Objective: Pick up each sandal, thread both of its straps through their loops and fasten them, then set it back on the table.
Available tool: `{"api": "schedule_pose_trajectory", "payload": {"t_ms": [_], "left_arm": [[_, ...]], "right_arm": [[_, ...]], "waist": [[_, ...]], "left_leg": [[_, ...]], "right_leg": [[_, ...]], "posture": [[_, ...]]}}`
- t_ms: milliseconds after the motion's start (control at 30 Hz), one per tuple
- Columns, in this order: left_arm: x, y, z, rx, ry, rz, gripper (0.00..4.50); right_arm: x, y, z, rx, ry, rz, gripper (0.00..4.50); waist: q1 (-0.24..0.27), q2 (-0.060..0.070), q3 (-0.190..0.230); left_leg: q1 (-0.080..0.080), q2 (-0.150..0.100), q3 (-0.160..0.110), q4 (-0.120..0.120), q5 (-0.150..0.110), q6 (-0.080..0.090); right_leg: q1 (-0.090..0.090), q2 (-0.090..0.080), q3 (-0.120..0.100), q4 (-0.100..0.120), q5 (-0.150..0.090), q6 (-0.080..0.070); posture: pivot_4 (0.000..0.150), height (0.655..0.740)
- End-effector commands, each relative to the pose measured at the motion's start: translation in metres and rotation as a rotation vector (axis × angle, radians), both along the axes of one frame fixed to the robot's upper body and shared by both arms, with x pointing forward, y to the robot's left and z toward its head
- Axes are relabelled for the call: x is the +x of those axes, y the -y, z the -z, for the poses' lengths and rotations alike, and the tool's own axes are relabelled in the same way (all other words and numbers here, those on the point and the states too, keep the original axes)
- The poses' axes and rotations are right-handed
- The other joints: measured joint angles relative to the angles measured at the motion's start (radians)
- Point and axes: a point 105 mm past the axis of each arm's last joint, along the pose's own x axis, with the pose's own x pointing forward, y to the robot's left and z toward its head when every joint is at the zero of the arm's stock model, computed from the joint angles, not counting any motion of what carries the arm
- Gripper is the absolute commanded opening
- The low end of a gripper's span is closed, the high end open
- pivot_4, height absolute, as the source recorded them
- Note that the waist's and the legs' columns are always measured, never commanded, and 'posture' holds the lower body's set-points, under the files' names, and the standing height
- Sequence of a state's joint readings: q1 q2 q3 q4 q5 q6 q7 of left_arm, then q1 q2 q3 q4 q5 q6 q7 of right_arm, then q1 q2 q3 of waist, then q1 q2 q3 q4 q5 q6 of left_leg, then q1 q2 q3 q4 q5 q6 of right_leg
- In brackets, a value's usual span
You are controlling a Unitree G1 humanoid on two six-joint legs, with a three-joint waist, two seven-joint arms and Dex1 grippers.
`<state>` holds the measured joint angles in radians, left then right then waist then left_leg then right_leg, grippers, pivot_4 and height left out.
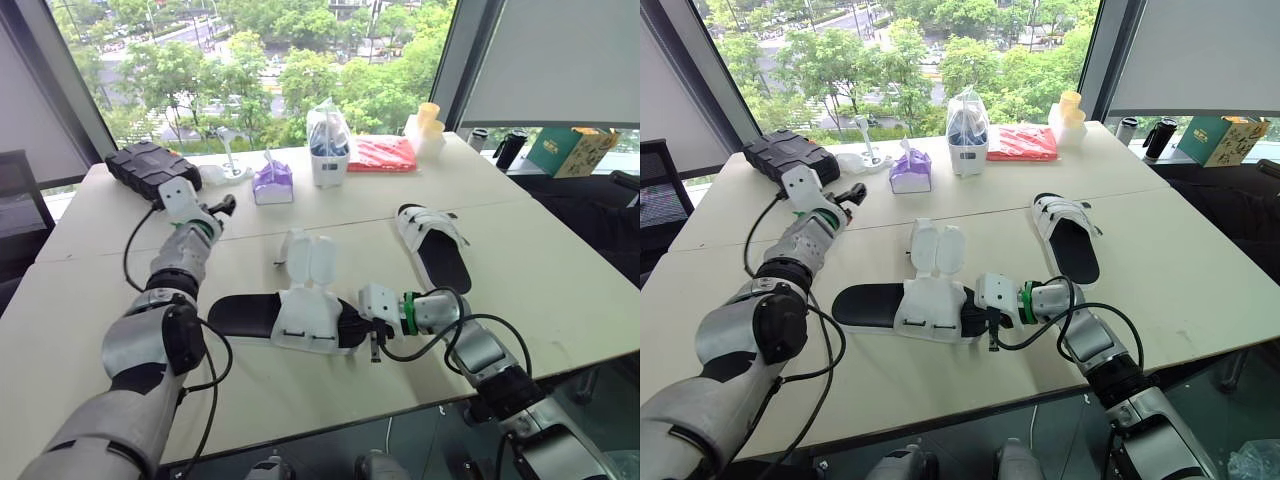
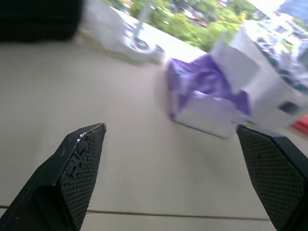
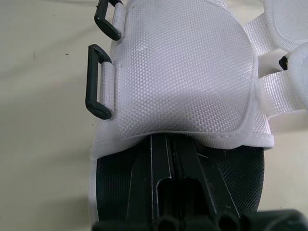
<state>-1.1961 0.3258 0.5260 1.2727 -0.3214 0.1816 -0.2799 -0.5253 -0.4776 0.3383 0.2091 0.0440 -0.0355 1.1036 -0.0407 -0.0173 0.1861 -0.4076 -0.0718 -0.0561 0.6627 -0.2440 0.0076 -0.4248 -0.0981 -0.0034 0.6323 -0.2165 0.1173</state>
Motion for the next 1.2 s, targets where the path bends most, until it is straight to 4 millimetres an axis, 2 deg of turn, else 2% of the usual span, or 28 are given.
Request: {"api": "schedule_pose_trajectory", "payload": {"t_ms": [33,100,233,367,500,633,800,1033,1200], "left_arm": [[-0.007,0.025,-0.008,-0.153,-0.021,0.244,4.50],[-0.023,0.040,0.000,-0.194,-0.086,0.452,4.50],[-0.049,0.041,0.006,-0.225,-0.170,0.657,4.50],[-0.065,0.033,0.003,-0.237,-0.205,0.730,4.50],[-0.077,0.026,-0.019,-0.283,-0.186,0.790,4.50],[-0.099,0.031,-0.034,-0.255,-0.172,0.916,4.50],[-0.121,0.046,-0.027,-0.133,-0.175,1.058,4.50],[-0.116,0.068,-0.020,-0.125,-0.181,1.096,4.50],[-0.099,0.080,-0.011,-0.148,-0.175,1.040,4.50]], "right_arm": [[-0.001,-0.002,0.009,-0.031,-0.017,0.001,0.04],[-0.001,-0.003,0.008,-0.032,-0.014,0.000,0.04],[-0.001,-0.003,0.008,-0.034,-0.012,-0.002,0.04],[-0.001,-0.004,0.008,-0.037,-0.010,-0.003,0.04],[-0.001,-0.005,0.008,-0.038,-0.008,-0.005,0.04],[0.000,-0.004,0.008,-0.042,-0.004,-0.004,0.04],[0.001,-0.002,0.008,-0.048,0.001,-0.001,0.04],[0.003,-0.001,0.007,-0.052,0.004,0.000,0.04],[0.003,0.000,0.008,-0.061,0.008,0.003,0.04]], "waist": [[-0.002,0.000,0.000],[-0.004,0.000,0.000],[-0.006,0.000,0.000],[-0.003,0.000,0.000],[-0.002,0.000,0.000],[-0.004,0.000,0.000],[-0.001,0.001,0.000],[0.000,0.001,0.000],[0.001,0.001,0.000]], "left_leg": [[0.000,0.000,0.000,0.000,0.000,0.000],[0.000,0.000,0.000,0.000,0.000,0.000],[0.000,0.000,0.000,0.000,0.000,0.000],[0.000,0.001,-0.001,0.000,0.000,0.000],[0.000,0.001,-0.001,0.000,0.000,-0.001],[0.000,0.001,-0.001,-0.001,0.000,-0.001],[0.001,0.001,-0.001,-0.001,0.001,-0.002],[0.000,0.001,-0.001,-0.001,0.001,-0.002],[0.000,0.001,-0.001,-0.001,0.001,-0.002]], "right_leg": [[0.000,0.000,0.000,0.000,0.000,0.000],[0.000,0.001,0.000,0.000,0.000,0.000],[0.000,0.001,0.000,0.000,0.000,0.000],[0.000,0.001,0.000,0.000,0.000,0.000],[0.000,0.001,0.000,0.000,0.000,0.000],[-0.001,0.001,0.001,0.000,0.000,0.000],[0.000,0.000,0.001,0.000,0.000,0.000],[0.000,0.000,0.001,0.000,0.000,-0.001],[0.000,0.000,0.001,0.000,0.000,-0.001]], "posture": [[0.150,0.7400],[0.150,0.7400],[0.150,0.7400],[0.150,0.7400],[0.150,0.7400],[0.150,0.7400],[0.150,0.7400],[0.150,0.7400],[0.150,0.7400]]}}
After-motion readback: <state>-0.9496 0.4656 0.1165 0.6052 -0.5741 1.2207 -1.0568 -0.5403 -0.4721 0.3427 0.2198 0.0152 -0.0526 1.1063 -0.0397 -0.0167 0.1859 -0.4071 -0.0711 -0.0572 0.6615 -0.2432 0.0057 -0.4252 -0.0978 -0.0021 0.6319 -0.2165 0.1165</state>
